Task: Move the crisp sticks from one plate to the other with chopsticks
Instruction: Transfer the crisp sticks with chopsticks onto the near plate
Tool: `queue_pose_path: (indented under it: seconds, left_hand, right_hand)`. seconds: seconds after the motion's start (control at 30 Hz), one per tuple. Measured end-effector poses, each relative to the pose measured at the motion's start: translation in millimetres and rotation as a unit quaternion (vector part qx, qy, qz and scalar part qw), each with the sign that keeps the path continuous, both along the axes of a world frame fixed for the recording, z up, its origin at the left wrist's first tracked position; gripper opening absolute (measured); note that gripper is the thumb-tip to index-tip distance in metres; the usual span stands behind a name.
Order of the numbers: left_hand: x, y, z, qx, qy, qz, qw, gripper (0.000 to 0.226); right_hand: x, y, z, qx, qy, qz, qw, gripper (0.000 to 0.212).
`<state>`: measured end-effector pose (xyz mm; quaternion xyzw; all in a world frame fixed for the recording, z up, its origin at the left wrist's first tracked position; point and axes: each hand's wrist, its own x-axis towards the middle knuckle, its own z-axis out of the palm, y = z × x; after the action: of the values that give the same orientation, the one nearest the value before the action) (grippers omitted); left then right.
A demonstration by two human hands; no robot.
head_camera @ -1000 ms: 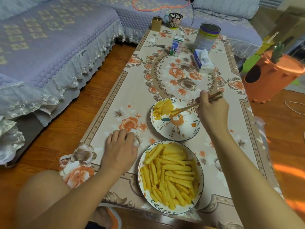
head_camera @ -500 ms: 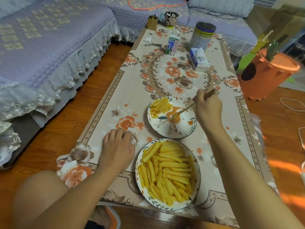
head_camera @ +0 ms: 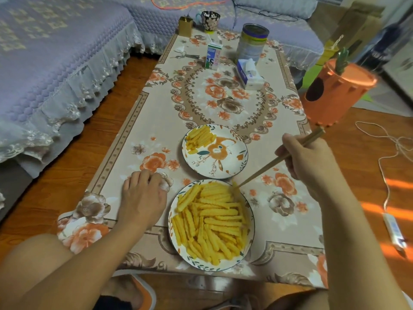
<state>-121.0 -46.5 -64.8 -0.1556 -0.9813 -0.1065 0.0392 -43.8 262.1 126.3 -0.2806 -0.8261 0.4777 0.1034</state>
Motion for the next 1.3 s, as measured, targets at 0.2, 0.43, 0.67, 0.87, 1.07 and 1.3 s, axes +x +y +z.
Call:
queue_pose_path:
  seconds: [0.2, 0.43, 0.67, 0.87, 1.07, 1.3]
  left_hand:
    - [0.2, -0.9, -1.1, 0.005, 0.010, -0.003, 1.000, 0.035]
    - [-0.2, -0.3, -0.1, -0.002, 0.007, -0.005, 1.000, 0.034]
    - [-0.7, -1.1, 0.9, -0.010, -0.004, -0.005, 1.000, 0.035]
    - [-1.6, 0.6, 2.6, -0.015, -0.016, 0.000, 1.000, 0.038]
    - [-2.2, 0.5, 4.7, -0.013, -0.021, 0.000, 1.000, 0.039]
    - [-2.5, -0.1, 5.2, -0.015, -0.024, 0.000, 1.000, 0.039]
  right_hand:
    - [7.5, 2.8, -5.4, 0.006, -0.015, 0.010, 1.000, 0.045]
    - [1.6, 16.9, -7.4, -0.043, -0.037, 0.030, 0.998, 0.047]
    - [-20.1, 29.0, 10.6, -0.078, 0.060, -0.031, 0.995, 0.043]
    - [-77.7, -17.7, -24.8, -0.002, 0.084, 0.056, 0.995, 0.036]
    - [-97.5, -43.9, -51.5, 0.048, 0.068, 0.180, 0.980, 0.037]
    - [-94.0, -40.2, -52.1, 0.043, 0.079, 0.191, 0.978, 0.048]
